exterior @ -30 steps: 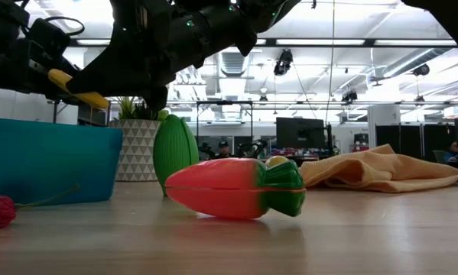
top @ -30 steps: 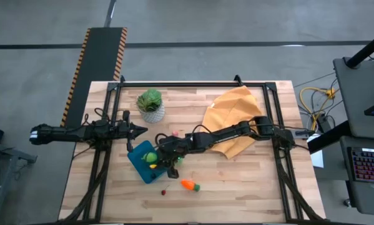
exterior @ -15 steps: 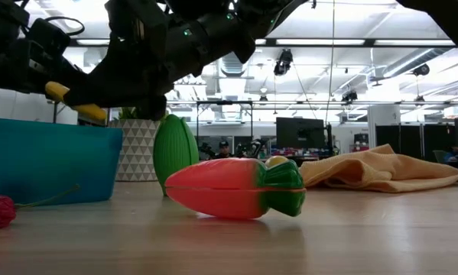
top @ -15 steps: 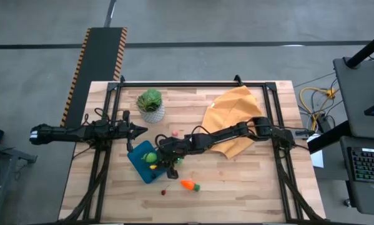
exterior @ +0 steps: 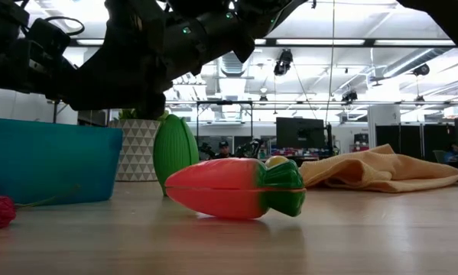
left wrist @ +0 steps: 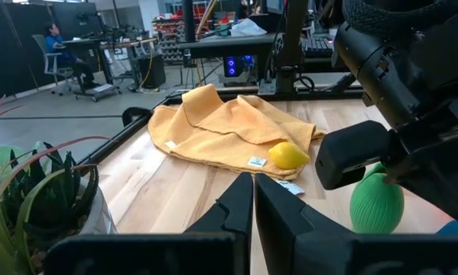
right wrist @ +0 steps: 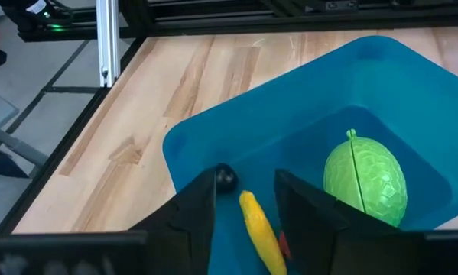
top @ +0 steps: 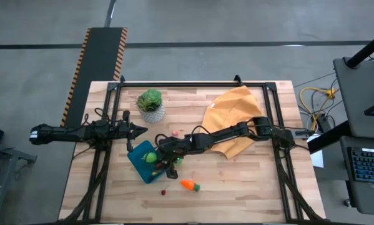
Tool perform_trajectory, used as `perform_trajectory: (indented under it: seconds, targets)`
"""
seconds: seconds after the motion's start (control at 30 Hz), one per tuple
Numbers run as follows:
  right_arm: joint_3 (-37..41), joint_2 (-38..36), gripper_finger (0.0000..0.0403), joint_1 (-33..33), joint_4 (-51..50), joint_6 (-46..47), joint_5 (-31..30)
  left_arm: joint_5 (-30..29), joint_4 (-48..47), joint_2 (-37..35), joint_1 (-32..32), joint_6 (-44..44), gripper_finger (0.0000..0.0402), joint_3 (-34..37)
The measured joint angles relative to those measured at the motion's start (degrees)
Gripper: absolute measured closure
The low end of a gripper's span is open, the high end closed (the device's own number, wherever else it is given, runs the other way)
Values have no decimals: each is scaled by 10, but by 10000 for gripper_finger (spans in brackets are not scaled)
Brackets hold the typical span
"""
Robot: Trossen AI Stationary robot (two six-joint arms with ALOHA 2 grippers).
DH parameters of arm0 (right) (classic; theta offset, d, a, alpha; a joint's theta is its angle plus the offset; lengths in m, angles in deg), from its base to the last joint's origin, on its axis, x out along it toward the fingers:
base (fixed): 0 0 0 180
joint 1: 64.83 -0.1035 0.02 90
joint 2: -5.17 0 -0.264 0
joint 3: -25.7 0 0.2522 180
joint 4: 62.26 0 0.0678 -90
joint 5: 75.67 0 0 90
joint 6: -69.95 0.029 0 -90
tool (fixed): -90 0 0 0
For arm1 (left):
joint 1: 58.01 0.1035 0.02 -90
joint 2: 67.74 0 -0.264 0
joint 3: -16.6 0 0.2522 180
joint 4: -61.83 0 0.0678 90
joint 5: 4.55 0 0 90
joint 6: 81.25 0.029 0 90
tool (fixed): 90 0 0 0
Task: Pick and placing Produce into tupperware
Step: Put the yellow lemon into the blue bin
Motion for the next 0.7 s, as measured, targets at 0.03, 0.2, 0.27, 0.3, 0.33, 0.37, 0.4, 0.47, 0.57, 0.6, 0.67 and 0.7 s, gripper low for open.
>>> perform_trajectory:
  seconds: [0.03, 0.2, 0.27, 0.3, 0.33, 0.37, 0.4, 0.47, 0.57, 0.6, 0.67, 0.7]
  targets:
    - [0, 0, 270, 0, 0, 0, 0, 0, 0, 1, 0, 0, 402, 0]
    - [0, -6, 259, 6, -2, -15, 0, 0, 0, 0, 0, 0, 402, 0]
    - [0, -18, 259, 12, -2, -26, 0, 0, 0, 0, 0, 0, 402, 0]
    - [0, -28, 260, 16, -5, -31, 0, 0, 0, 0, 0, 0, 402, 0]
    - [0, -38, 261, 20, -4, -35, 0, 0, 0, 0, 0, -1, 402, 0]
    - [0, -51, 262, 24, -4, -40, 0, 0, 0, 0, 0, -1, 402, 0]
    - [0, -62, 262, 28, -6, -45, 0, 0, 0, 0, 0, -1, 402, 0]
    - [-1, -86, 263, 36, -17, -50, -1, 0, 0, 0, 0, -1, 402, 0]
    - [-1, -122, 263, 48, -54, -54, -16, 0, 0, 0, 0, -1, 402, 0]
    - [-1, -136, 262, 51, -73, -60, -27, 0, 0, 0, 0, -1, 402, 0]
    - [-1, -165, 262, 54, -117, -74, -66, 0, 0, 0, 0, -1, 402, 0]
    - [-1, -179, 262, 55, -144, -77, -88, 0, 0, 0, 0, -1, 402, 0]
